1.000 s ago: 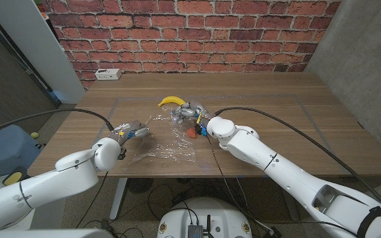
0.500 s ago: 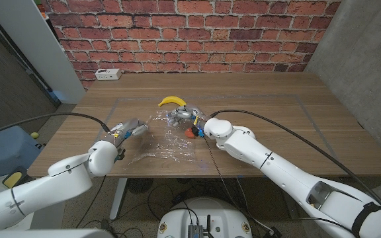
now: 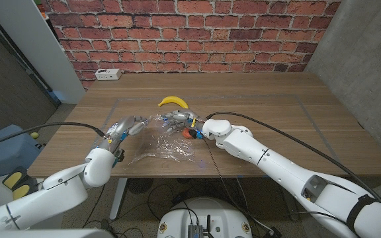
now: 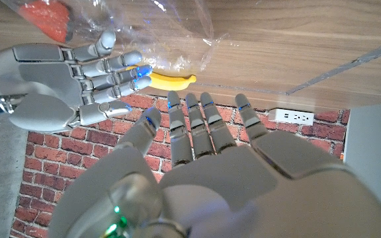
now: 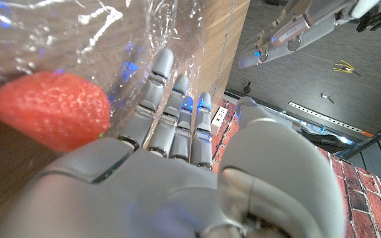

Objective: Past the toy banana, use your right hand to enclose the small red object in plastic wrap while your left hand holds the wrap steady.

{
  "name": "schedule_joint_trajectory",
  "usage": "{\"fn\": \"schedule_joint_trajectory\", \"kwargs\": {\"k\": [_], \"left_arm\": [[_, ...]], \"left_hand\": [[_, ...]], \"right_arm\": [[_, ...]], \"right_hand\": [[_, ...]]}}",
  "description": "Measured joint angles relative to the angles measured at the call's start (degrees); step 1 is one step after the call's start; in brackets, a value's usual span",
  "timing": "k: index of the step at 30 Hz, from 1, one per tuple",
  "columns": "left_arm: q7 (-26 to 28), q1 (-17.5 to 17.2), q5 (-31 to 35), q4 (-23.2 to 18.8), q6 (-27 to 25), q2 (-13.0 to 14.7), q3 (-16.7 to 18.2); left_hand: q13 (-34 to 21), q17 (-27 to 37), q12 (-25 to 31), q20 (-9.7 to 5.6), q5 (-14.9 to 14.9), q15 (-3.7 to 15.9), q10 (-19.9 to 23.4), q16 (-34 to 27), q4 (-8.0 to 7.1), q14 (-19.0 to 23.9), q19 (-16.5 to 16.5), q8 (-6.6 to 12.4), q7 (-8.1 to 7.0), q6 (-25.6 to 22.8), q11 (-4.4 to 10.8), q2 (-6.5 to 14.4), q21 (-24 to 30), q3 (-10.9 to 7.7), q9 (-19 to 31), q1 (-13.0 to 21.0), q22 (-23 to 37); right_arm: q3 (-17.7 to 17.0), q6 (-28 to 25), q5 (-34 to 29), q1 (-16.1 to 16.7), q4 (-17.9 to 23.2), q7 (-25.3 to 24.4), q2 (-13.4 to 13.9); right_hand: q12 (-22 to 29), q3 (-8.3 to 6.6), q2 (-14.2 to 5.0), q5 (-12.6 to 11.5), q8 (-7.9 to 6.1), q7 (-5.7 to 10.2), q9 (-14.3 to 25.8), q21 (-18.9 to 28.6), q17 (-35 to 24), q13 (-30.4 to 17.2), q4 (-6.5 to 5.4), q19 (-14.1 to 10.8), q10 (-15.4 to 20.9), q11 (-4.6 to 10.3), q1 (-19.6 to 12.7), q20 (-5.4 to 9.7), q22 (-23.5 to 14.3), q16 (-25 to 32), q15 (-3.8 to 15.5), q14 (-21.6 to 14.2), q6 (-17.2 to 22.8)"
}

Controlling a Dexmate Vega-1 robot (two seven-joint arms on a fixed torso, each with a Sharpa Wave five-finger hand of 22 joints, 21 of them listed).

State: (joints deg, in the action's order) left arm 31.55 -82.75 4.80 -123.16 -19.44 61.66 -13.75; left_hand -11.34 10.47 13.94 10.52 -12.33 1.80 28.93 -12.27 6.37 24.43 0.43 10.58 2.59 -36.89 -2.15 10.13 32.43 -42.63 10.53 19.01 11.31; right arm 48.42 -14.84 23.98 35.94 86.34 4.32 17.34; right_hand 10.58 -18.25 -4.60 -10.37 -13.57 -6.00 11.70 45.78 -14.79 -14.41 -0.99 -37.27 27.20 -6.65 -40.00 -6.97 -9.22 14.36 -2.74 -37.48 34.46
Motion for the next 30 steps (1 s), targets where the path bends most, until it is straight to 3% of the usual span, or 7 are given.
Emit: {"fn": "schedule_joint_trajectory", "kwargs": {"k": [6, 10, 12, 15, 20, 21, 30], "left_arm": [[1.15, -1.30, 1.35, 1.05, 3.40, -1.72, 1.16], [0.54, -1.80, 1.89, 1.40, 4.27, -2.42, 1.70], [-0.02, -2.07, 2.08, 1.51, 4.28, -2.89, 2.15], [-1.20, -2.07, 2.70, 1.45, 3.93, -3.21, 2.26], [-4.08, -1.50, 4.47, 0.90, 1.10, -3.23, 1.83], [-4.54, -0.72, 4.81, 0.23, 0.54, -3.02, 0.89], [-9.07, 1.41, 8.91, -1.85, -6.83, -2.02, -1.83]], "left_hand": [[0.00, 0.08, -0.45, 0.22, 0.00, 0.25, 0.00, -0.37, -0.30, 0.26, 0.40, -0.32, -0.57, 1.52, 0.00, -0.45, 0.13, 0.30, 0.00, -0.45, 0.00], [0.00, -0.06, -1.44, 0.00, 0.22, 0.58, -1.86, 0.52, 0.29, -1.05, 0.61, -0.44, -1.72, 4.04, 0.81, -0.49, 0.21, 0.50, 0.00, -0.44, 0.00], [0.00, -0.32, -1.86, -0.09, 0.55, 0.71, -2.71, 0.88, 1.60, -1.92, 0.70, -0.44, -2.63, 5.03, 1.21, -2.23, 0.21, 1.02, 0.00, -0.10, 0.00], [0.01, -0.35, -2.35, -0.10, 0.89, 0.66, -4.37, 1.29, 3.07, -3.59, 0.68, -0.44, -3.69, 7.17, 1.64, -4.61, 0.10, 2.22, 0.00, 0.32, -0.05], [0.01, -0.35, -2.73, 0.19, 1.34, 0.55, -7.94, 2.13, 3.77, -7.70, -0.65, -0.44, -5.12, 10.64, 2.58, -6.97, -0.93, 4.16, 0.00, 1.54, -0.13], [0.01, -0.35, -2.98, 0.20, 1.34, 0.55, -8.25, 2.13, 3.74, -8.28, -0.96, -0.44, -5.30, 10.99, 2.88, -7.20, -0.93, 4.34, 0.00, 1.77, -0.13], [0.01, -0.34, -3.17, 0.31, 2.21, 0.56, -10.78, 2.13, 4.44, -11.34, -2.01, -0.18, -6.80, 12.48, 4.19, -10.51, -2.09, 5.86, 0.00, 4.18, -0.40]], "right_arm": [[0.10, 2.41, 1.81, -0.86, -3.96, 5.13, -0.62], [-0.35, 4.15, 3.13, -1.30, -7.51, 8.22, -1.41], [-0.52, 6.45, 4.41, -1.41, -8.78, 11.64, -1.71], [-0.77, 10.78, 4.90, -1.43, -11.08, 15.17, -2.23], [-0.92, 15.76, 4.29, -1.55, -14.34, 17.31, -2.71], [-0.93, 20.88, 2.36, -1.65, -14.90, 18.44, -2.74], [-0.62, 28.35, -2.31, -2.10, -15.76, 18.54, -1.66]], "right_hand": [[0.00, 3.43, -0.17, 0.22, 2.78, -0.79, 0.00, -4.89, 0.00, 0.85, -3.43, 2.65, -5.03, -2.35, 8.32, -3.05, 0.00, -1.41, -2.60, 5.18, -6.17], [0.00, 3.73, -1.46, 0.22, 2.79, -0.37, -0.25, -9.30, 0.16, 1.38, -4.44, 6.91, -8.29, -3.59, 10.91, -4.74, 0.00, -2.47, -3.46, 9.43, -9.46], [0.00, 2.65, -2.46, -0.03, 2.79, -0.03, -0.26, -11.14, 0.37, 1.53, -3.37, 8.96, -8.60, -3.49, 9.98, -4.25, 0.00, -2.57, -3.44, 10.49, -9.93], [0.46, 0.73, -3.40, -0.26, 2.53, 0.81, -0.26, -14.85, 0.67, 1.84, 0.64, 13.64, -8.40, -2.59, 6.12, -2.85, -0.16, -2.57, -1.19, 12.77, -9.47], [0.68, 0.26, -2.55, -0.67, 2.08, 3.11, -0.26, -20.83, 1.39, 2.17, 4.66, 22.07, -8.05, -0.27, 4.12, -3.61, -0.27, -2.07, 3.40, 14.47, -8.00], [0.68, 0.26, -2.25, -0.67, 1.90, 3.38, -0.26, -21.35, 1.48, 2.17, 5.08, 22.78, -7.87, -0.09, 3.83, -3.64, -0.27, -2.06, 3.59, 14.47, -7.72], [1.10, -0.12, -1.60, -0.67, 1.68, 4.46, -0.53, -22.06, 1.76, 2.17, 7.25, 22.41, -6.69, 1.71, 2.42, -3.78, -0.52, -1.57, 3.06, 13.92, -5.99]]}}
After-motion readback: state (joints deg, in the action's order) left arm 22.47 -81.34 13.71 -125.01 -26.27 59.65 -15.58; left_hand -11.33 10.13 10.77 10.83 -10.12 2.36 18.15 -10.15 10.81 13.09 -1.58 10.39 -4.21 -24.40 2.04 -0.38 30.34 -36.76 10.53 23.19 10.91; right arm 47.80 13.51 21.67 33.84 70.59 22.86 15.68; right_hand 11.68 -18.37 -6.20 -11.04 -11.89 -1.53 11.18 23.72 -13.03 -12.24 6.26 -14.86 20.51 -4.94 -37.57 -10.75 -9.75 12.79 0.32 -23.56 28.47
